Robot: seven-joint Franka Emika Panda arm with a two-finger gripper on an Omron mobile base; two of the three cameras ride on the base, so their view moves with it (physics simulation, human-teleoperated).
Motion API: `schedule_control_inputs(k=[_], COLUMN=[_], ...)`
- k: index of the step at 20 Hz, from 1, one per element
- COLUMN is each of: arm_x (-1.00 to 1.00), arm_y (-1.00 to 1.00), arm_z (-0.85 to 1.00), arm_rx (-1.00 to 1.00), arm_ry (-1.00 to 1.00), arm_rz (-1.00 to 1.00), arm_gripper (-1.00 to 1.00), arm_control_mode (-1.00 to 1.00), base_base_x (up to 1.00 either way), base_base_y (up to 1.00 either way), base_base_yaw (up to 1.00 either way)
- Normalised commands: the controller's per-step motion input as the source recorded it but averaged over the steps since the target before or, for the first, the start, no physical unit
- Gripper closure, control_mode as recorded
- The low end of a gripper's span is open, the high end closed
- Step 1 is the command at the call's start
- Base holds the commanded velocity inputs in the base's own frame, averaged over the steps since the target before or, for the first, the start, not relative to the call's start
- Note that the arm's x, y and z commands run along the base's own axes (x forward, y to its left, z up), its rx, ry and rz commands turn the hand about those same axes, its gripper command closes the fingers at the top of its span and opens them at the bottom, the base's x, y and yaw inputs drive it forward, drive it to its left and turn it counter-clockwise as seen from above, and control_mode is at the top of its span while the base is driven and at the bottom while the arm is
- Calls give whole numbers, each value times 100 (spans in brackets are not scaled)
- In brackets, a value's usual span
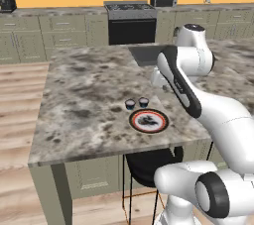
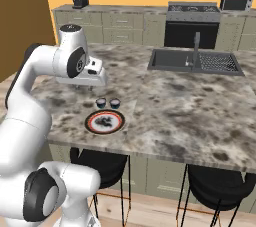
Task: Place two yogurt containers on each plate.
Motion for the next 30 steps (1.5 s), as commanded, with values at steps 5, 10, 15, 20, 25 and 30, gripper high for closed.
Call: schedule_control_inputs(k=[5, 10, 15, 20, 25, 30], arm_x=[-1, 50, 100, 100, 98, 20], arm_y=[0, 17, 43, 53, 18, -1], arm_z=[-9, 2, -65, -85, -48, -5], arm_rx=[0, -4, 0, 4, 3, 0], arm_ry=[8, 16, 13, 1, 1, 4], arm_rz=[0, 0, 5, 3, 2, 1], arm_gripper=[-100, -100, -100, -100, -100, -100], arm_control_mode=[-100, -100, -100, -100, -100, -100], base_base_x=[0, 0, 0, 0, 0, 0], base_base_y=[0, 0, 0, 0, 0, 0], base_base_yaw=[0, 0, 0, 0, 0, 0])
